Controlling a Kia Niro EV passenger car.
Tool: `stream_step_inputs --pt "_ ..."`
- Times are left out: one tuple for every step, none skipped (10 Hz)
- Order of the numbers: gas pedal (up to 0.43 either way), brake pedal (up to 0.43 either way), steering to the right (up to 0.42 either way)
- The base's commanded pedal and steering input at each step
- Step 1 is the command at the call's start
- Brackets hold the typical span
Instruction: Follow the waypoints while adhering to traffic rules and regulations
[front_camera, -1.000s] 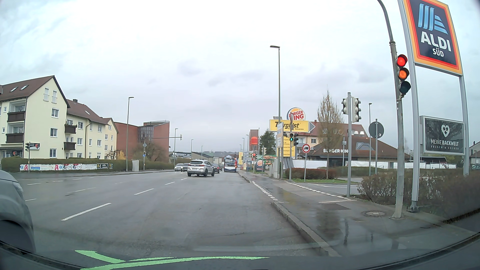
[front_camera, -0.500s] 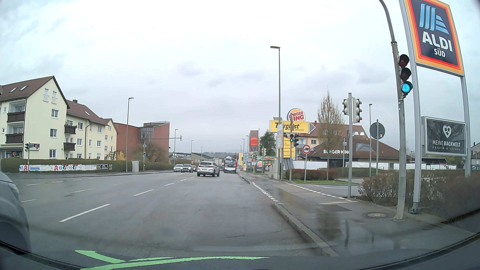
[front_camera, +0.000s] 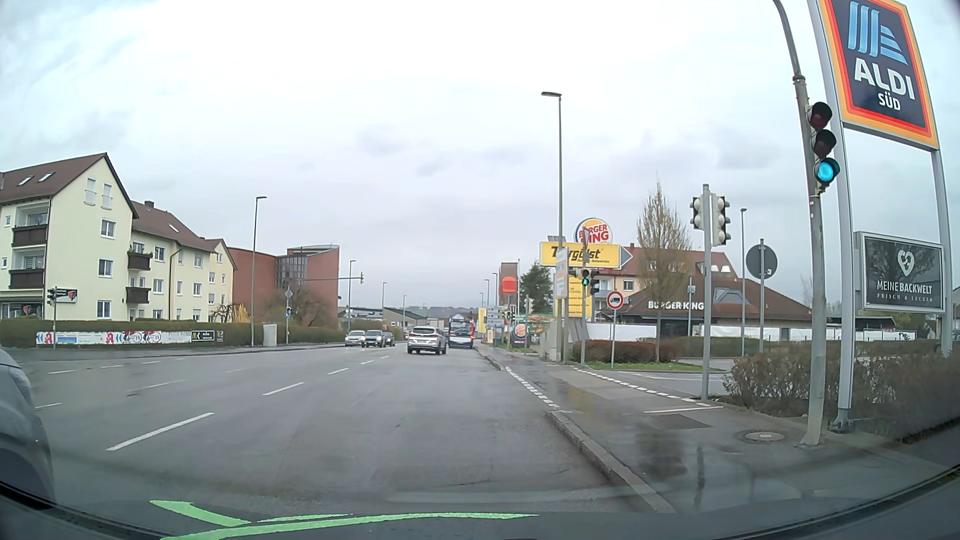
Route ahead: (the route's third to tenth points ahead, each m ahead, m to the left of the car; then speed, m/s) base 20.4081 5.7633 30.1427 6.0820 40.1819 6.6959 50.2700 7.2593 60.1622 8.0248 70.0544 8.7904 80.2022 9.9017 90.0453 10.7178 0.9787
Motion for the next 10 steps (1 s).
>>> stream_step_inputs --pt "0.197 0.0 -0.018" --pt "0.197 0.0 -0.018" --pt "0.197 0.0 -0.018" --pt "0.197 0.0 -0.017" --pt "0.197 0.0 -0.015" --pt "0.197 0.0 -0.013" --pt "0.197 0.0 -0.009" --pt "0.197 0.0 -0.006" --pt "0.197 0.0 -0.006" --pt "0.197 0.0 -0.006"
